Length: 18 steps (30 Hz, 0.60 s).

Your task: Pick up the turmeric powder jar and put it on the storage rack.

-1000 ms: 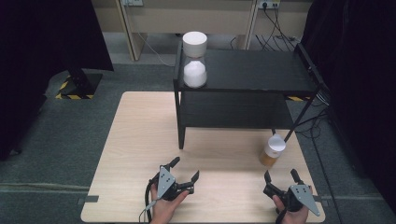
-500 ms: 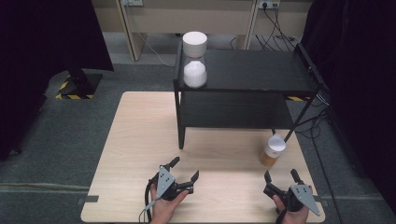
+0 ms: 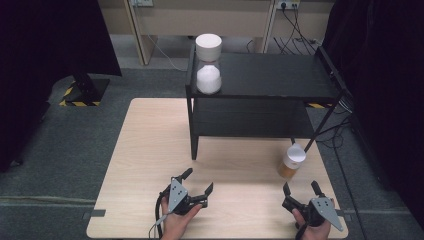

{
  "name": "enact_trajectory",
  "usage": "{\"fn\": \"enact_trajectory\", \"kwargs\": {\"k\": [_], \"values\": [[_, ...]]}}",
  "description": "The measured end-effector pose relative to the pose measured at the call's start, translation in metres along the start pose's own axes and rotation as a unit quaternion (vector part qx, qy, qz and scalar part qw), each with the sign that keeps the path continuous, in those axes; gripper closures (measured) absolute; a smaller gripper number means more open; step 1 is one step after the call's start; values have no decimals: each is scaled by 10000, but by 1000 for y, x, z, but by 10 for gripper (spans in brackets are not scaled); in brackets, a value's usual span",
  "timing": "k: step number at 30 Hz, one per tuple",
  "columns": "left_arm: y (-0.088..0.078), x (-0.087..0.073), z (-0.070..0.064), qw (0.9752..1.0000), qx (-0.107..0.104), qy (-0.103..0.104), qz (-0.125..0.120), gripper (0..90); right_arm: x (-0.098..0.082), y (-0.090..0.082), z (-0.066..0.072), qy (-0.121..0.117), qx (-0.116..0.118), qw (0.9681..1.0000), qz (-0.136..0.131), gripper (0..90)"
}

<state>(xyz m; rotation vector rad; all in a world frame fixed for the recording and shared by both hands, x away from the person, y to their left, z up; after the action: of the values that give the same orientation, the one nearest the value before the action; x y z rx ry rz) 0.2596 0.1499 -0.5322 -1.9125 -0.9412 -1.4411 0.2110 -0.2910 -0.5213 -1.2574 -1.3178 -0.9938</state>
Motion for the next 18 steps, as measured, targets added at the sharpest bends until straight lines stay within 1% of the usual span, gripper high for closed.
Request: {"fn": "enact_trajectory", "kwargs": {"k": [2,5,7,9,11,18], "values": [[0,0,0,10000,2,10,-1,98,0,2,-1,25,60,10000,-27,25],[0,0,0,10000,3,8,5,99,7,9,0,115,43,9997,-188,26],[0,0,0,10000,2,2,16,98,11,12,0,83,53,9996,-254,27],[0,0,0,10000,3,8,21,97,13,17,0,17,36,9997,-238,27],[0,0,0,10000,-5,20,17,98,15,24,-1,34,12,9997,-225,28],[1,1,-1,10000,-20,53,42,97,22,54,-1,-63,-128,9998,-112,50]]}}
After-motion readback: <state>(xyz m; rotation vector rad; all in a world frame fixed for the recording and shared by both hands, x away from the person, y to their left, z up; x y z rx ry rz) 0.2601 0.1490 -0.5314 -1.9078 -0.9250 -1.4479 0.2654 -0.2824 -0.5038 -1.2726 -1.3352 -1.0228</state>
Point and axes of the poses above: each handheld gripper's, and its own axes: y roughly forward along the jaws, x roughly out of its top, z roughly to its left, the point moved 7 cm from there along y, roughly forward along the jaws, and after that the axes turned 12 degrees about -y, right-handed, at the moved point
